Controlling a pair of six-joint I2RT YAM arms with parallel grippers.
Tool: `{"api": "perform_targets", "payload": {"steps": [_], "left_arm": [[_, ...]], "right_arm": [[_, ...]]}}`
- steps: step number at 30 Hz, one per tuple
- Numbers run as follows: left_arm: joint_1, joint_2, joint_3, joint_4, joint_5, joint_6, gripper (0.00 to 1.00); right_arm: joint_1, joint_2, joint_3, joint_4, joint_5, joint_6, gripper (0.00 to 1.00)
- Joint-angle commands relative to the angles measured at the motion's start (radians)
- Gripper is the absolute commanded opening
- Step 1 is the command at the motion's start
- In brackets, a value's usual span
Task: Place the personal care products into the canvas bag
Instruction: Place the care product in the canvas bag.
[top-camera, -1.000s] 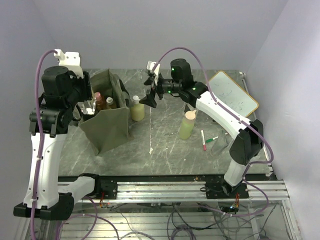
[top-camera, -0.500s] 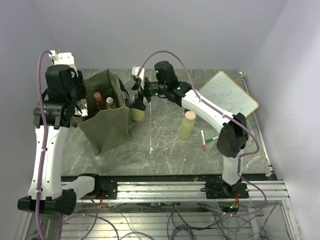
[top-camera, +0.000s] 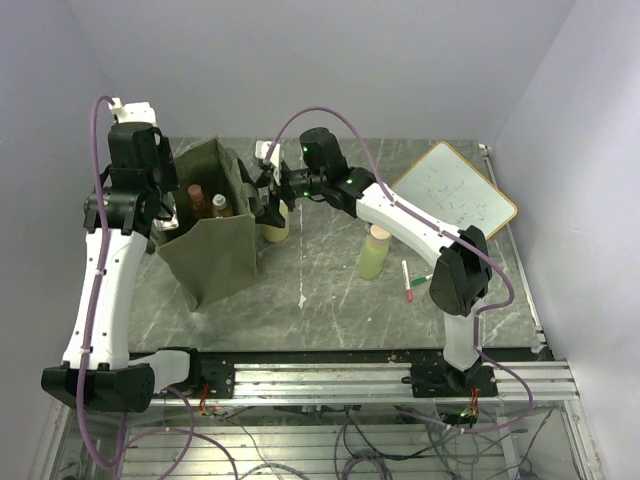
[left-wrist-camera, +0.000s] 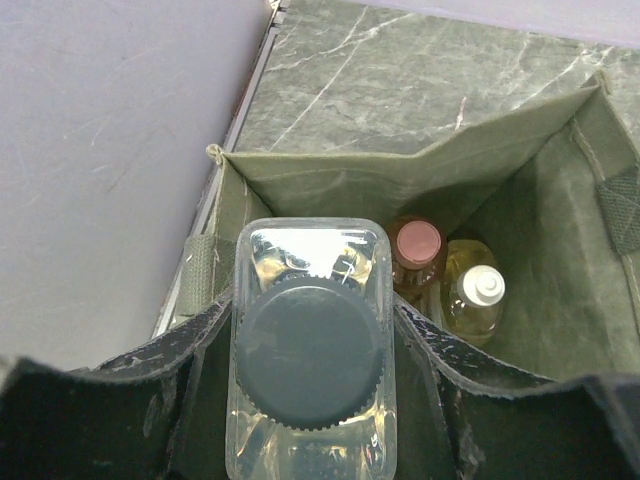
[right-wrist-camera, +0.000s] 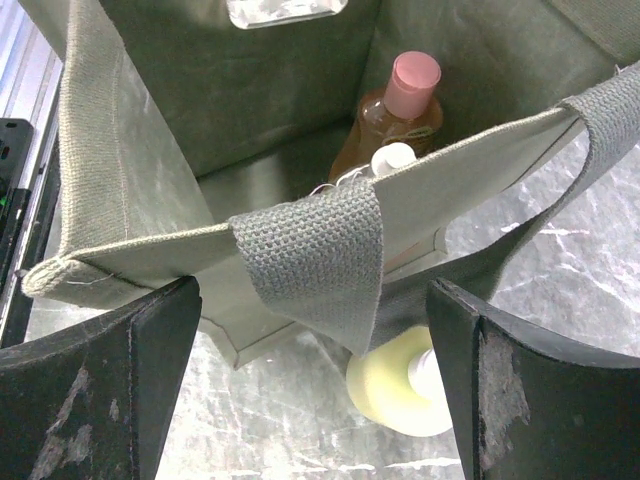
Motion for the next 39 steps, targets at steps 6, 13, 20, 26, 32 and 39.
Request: {"api": "perform_targets", "payload": {"steps": [6,13,20,26,32,39], "left_arm": [[0.018,0.016,-0.029,0.227,-0.103,0.007,0.07],[0.017,0.008,-0.109,0.293,-0.087,-0.004,0.07],[0.018,0.001,-0.180,0.351,-0.099,0.005,0.07],[0.035,-0.006,-0.232,0.374,-0.076,-0.017,0.07],[0.067,-0.005,-0.268,0.400,-0.058,-0.027,0.07],[0.072,0.003,-0.300,0.429,-0.075,-0.021,0.07]], "right_arm": [[0.010,-0.040,-0.042,0.015,-0.001,-0.022,0.94],[0.010,-0.083,-0.085,-0.001,0.014,-0.047,0.93],[0.006,-0.132,-0.128,-0.015,0.036,-0.071,0.92],[-0.004,-0.168,-0.151,-0.028,0.044,-0.074,0.92],[-0.014,-0.217,-0.182,-0.036,0.053,-0.079,0.92],[-0.026,-0.247,-0.218,-0.036,0.068,-0.088,0.92]]}}
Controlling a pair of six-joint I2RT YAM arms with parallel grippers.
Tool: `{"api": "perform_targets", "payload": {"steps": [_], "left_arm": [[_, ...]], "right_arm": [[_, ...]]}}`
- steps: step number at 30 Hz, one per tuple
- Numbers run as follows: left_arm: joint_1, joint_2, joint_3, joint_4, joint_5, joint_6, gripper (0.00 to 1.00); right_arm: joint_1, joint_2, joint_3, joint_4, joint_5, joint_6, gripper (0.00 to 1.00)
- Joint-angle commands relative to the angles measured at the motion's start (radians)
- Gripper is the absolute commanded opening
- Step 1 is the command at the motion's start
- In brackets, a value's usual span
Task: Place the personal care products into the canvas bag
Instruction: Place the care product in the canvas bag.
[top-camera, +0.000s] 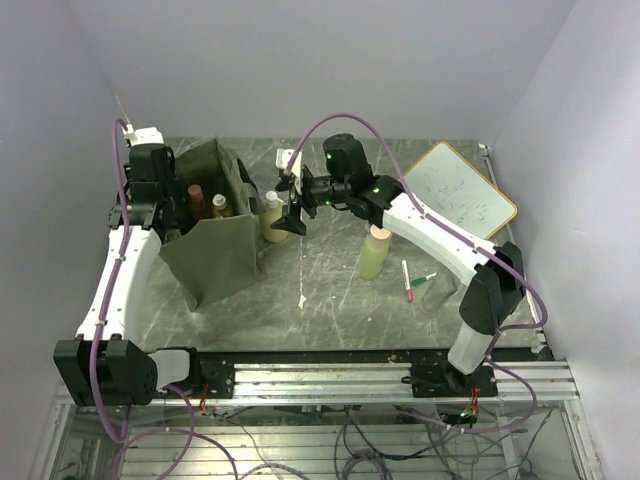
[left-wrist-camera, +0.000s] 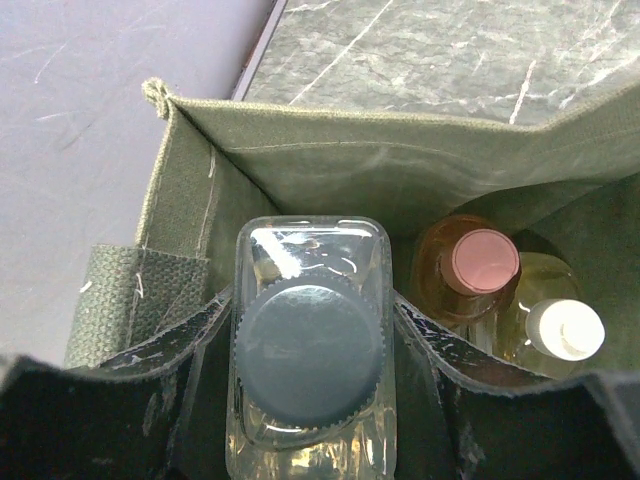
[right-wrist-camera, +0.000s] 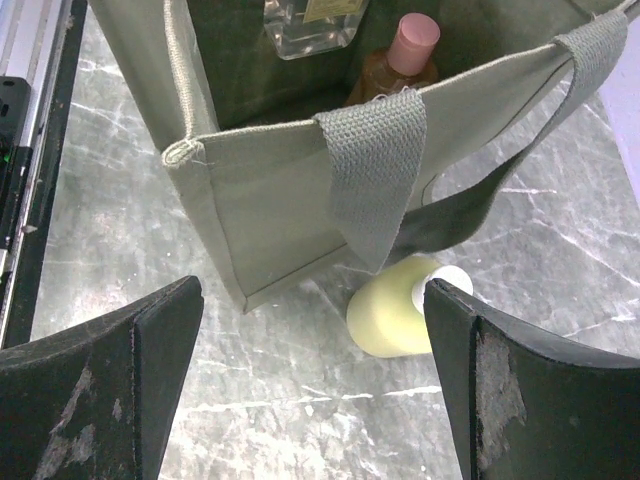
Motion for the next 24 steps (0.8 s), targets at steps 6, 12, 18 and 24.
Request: {"api": "perform_targets", "payload": {"steps": [6,12,18,24], "left_arm": [[0.017,-0.023,-0.024,0.198,-0.025,-0.021,0.07],[0.020,-0.014,-0.033,0.203,-0.048,-0.042,0.07],[0.031,0.001,-0.036,0.188,-0.048,-0.070,0.07],[0.036,0.004,-0.050,0.166,-0.030,-0.083,0.07]], "right_arm": [[-0.018,-0.049,-0.031,0.012,0.028,-0.006,0.91],[-0.020,-0.060,-0.035,0.002,0.036,-0.018,0.91],[-0.021,-0.069,-0.047,0.000,0.038,-0.022,0.91],[-0.022,-0.081,-0.061,0.002,0.045,-0.021,0.91]]}}
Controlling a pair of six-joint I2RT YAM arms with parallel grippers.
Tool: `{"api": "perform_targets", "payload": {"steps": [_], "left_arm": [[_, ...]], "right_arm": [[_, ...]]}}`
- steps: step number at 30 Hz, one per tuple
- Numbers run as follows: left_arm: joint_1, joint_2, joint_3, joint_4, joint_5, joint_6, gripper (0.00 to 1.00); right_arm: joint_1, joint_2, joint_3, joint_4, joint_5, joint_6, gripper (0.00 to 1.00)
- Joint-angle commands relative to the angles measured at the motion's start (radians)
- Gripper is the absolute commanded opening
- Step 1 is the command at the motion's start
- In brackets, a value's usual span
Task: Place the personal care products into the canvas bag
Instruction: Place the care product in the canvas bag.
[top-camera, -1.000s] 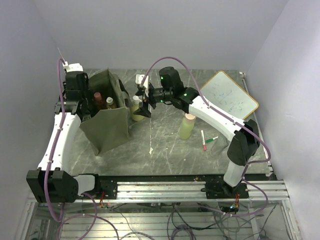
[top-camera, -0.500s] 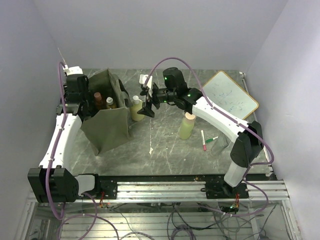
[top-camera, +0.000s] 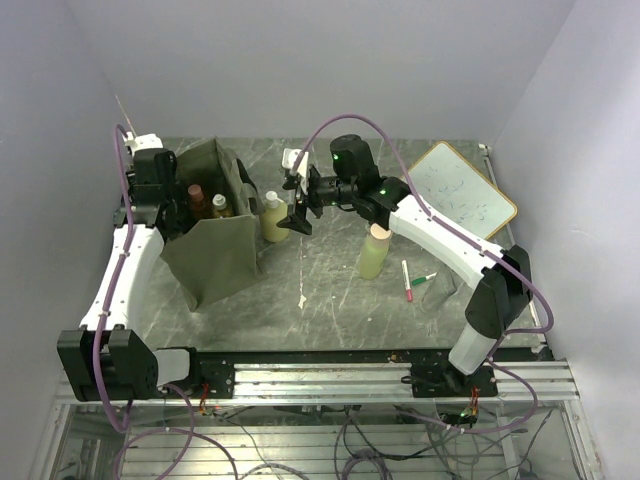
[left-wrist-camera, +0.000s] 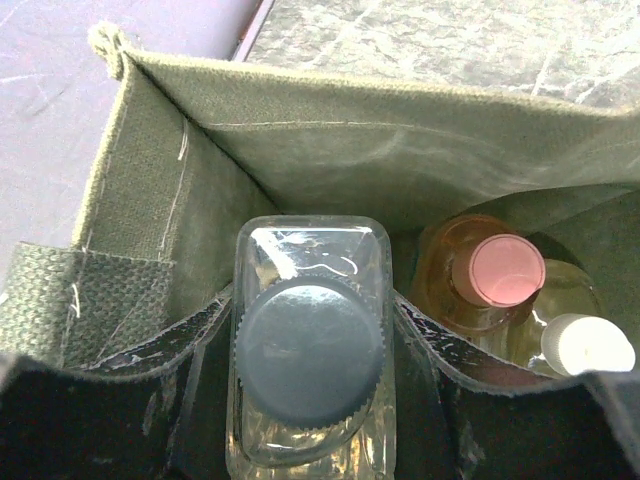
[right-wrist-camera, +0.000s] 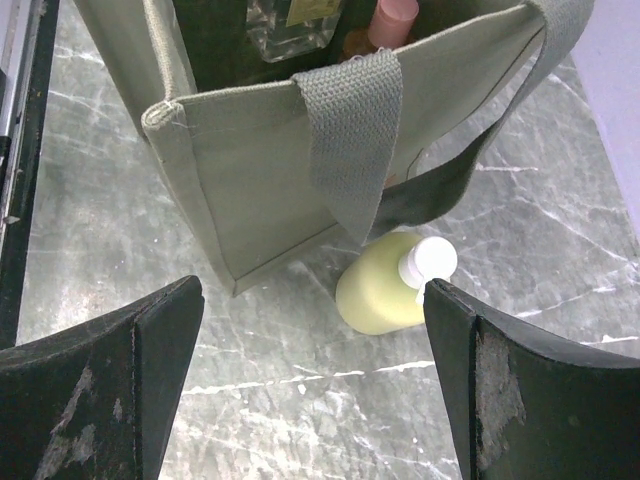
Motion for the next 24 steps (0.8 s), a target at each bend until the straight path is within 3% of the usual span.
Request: {"api": "perform_targets", "payload": {"steps": [1,24], "left_arm": [[0.023,-0.019,0.004,0.111,-0.018,-0.021,0.07],[0.032,0.033,-0.022,0.132,-0.055,-0.054,0.17]], "right_arm": [[-0.004,-0.037,-0.020,0.006,0.014,-0.011,0.91],[-0.009,-0.061,-0.055,0.000,0.045,-0.028,0.91]]}}
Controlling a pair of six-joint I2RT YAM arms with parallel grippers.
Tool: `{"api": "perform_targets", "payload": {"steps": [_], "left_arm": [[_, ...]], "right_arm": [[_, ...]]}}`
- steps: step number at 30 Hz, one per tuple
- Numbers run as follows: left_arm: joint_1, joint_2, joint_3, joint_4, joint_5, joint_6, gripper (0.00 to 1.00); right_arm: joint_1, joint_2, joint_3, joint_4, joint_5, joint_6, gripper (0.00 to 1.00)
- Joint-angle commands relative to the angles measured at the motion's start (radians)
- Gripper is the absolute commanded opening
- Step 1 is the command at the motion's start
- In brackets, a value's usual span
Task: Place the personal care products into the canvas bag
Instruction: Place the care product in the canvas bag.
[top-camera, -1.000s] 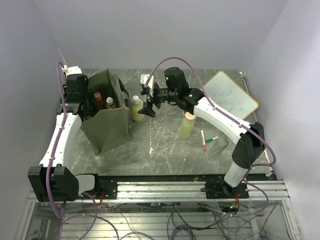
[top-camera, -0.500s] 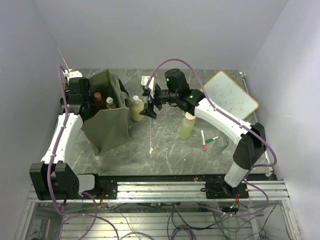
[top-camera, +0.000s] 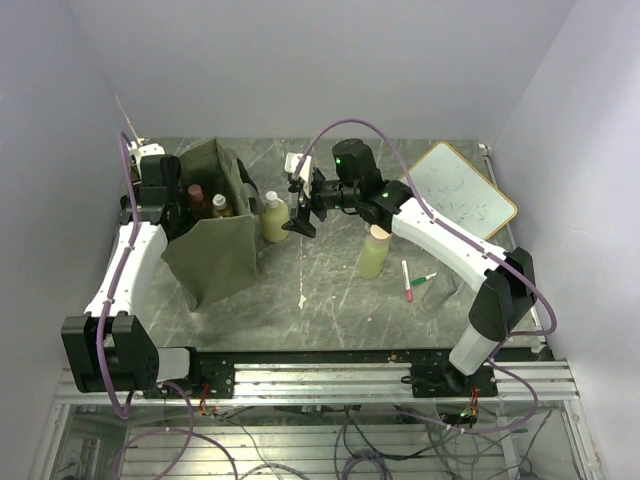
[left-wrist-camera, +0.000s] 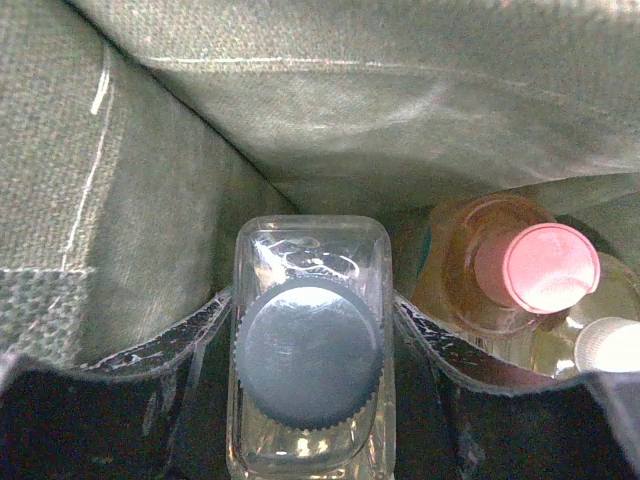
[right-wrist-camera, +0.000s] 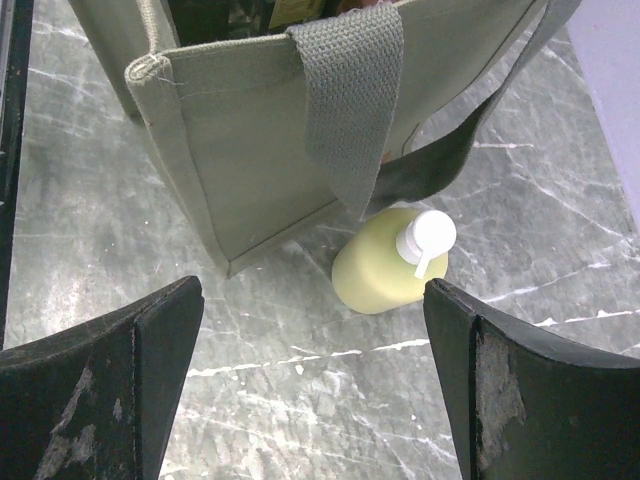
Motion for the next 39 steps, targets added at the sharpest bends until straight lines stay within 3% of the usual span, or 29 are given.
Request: {"api": "perform_targets", "payload": {"steps": [1,39], "left_arm": [[0.024,-0.006,0.027,0.128,-0.056,-0.012,0.18],[0.057,0.048,-0.053,0.207,0.062,-0.010,0.40]], "right_arm": [[-0.005,-0.037,-0.010,0.006,0.008,-0.011,0.91],[-0.010,-0.057,-0.031,-0.009,0.026,-0.032,0.92]]}}
